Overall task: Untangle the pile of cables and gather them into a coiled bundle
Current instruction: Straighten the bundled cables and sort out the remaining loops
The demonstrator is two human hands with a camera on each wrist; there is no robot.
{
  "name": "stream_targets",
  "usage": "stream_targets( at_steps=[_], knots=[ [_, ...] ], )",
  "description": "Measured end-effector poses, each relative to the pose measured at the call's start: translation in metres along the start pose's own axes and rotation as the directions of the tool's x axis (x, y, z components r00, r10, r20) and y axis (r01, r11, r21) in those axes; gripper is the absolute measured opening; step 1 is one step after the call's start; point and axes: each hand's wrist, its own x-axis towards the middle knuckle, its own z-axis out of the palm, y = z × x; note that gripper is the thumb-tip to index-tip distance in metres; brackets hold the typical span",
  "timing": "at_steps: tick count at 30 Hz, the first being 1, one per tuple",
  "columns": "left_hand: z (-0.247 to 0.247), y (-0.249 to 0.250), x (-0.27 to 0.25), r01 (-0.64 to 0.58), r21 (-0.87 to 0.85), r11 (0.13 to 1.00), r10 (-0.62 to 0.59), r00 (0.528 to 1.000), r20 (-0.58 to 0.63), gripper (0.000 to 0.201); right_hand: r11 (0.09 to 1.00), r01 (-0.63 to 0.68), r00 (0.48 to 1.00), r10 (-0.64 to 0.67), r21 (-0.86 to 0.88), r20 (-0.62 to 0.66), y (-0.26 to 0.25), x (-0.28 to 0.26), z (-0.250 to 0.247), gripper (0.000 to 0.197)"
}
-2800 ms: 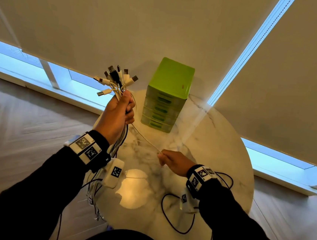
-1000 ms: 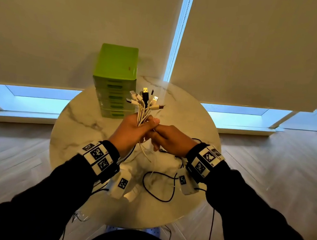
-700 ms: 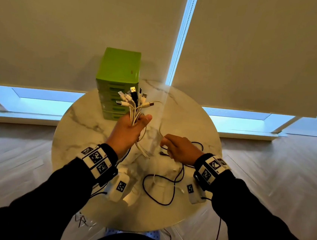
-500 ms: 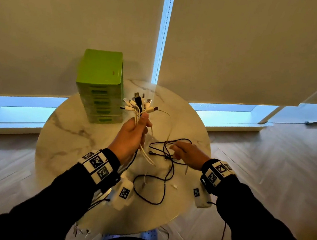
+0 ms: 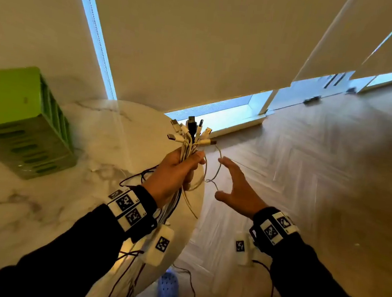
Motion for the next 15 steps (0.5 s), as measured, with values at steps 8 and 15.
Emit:
stream_targets(
  at_steps=[8, 15],
  knots=[
    [0.048, -0.010, 0.031, 0.034, 0.106, 0.994, -0.043, 0.995, 0.086, 0.024, 0.815, 0.068, 0.933, 0.153, 0.576, -0.327, -0.015, -0.013, -0.042, 0.027],
    [0.056, -0.018, 0.051, -0.006, 0.162, 0.987, 0.028, 0.991, -0.133, 0.025, 0.884, -0.050, 0.903, 0.239, 0.465, -0.357, 0.054, -0.013, -0.065, 0.012]
  ],
)
